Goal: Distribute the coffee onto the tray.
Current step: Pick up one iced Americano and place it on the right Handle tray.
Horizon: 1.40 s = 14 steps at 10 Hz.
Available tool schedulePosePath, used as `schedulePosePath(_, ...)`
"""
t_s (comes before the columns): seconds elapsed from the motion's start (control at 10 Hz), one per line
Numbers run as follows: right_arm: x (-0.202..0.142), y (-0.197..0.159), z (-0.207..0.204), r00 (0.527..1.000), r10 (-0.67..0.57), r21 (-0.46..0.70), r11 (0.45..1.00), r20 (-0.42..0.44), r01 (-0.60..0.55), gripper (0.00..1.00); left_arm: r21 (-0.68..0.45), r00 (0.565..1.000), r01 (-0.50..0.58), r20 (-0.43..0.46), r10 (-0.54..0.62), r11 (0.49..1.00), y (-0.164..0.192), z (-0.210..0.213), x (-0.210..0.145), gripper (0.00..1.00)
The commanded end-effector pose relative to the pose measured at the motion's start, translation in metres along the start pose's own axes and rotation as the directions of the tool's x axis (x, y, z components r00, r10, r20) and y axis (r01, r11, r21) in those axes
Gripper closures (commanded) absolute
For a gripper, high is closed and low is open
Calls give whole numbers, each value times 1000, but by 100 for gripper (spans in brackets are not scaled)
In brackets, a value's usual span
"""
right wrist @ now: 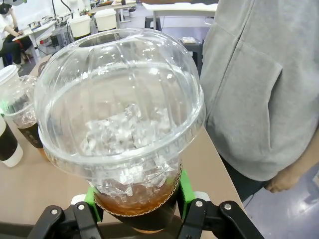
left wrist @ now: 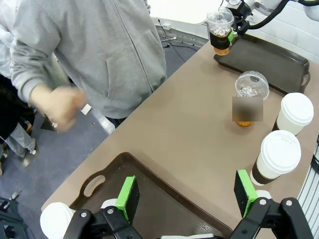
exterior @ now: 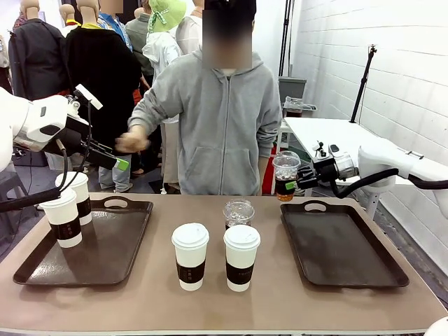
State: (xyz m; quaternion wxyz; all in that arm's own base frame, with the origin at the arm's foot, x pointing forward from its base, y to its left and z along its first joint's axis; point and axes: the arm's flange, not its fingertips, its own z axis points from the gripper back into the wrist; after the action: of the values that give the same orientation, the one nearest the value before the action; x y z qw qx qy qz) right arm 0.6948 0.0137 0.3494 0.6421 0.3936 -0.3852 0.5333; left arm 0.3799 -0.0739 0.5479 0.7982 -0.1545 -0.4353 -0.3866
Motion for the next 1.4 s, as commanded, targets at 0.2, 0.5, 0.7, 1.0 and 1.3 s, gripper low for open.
schedulePosePath(0.2, -13, 8, 33, 1000, 15, 9, 1000, -13, -15, 33, -6, 1000, -5, 1, 5, 1000, 2, -1, -2, 0)
schedulePosePath(0.5, -35, 9, 62, 1000, -21, -20, 1000, 17, 22, 33, -6, 1000, -5, 1, 5, 1000, 2, -1, -2, 0)
schedulePosePath(0.7, -50, 14, 80, 999, -30, -35, 999, 34, 31, 33, -6, 1000, -5, 1, 5, 1000, 2, -1, -2, 0)
schedulePosePath(1.0, -79, 25, 94, 997, -47, -44, 998, 64, 50, 33, -6, 1000, -5, 1, 5, 1000, 2, -1, -2, 0)
schedulePosePath(1.3, -100, 36, 99, 995, -44, -62, 997, 94, 50, 33, -6, 1000, -5, 1, 5, 1000, 2, -1, -2, 0)
